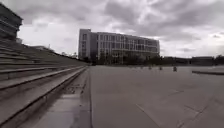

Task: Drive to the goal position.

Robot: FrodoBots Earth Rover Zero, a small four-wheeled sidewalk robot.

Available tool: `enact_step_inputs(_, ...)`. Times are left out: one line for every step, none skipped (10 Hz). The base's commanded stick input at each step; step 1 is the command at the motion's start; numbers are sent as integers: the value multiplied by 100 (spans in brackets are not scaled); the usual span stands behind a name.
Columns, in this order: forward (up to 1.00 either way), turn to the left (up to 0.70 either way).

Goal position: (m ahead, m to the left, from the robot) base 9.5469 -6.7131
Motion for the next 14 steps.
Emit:
enact_step_inputs(70, 0)
enact_step_inputs(70, 0)
enact_step_inputs(70, 0)
enact_step_inputs(70, 0)
enact_step_inputs(70, 0)
enact_step_inputs(70, 0)
enact_step_inputs(70, 0)
enact_step_inputs(70, 0)
enact_step_inputs(70, 0)
enact_step_inputs(70, 0)
enact_step_inputs(70, 0)
enact_step_inputs(70, 0)
enact_step_inputs(70, 0)
enact_step_inputs(70, 0)
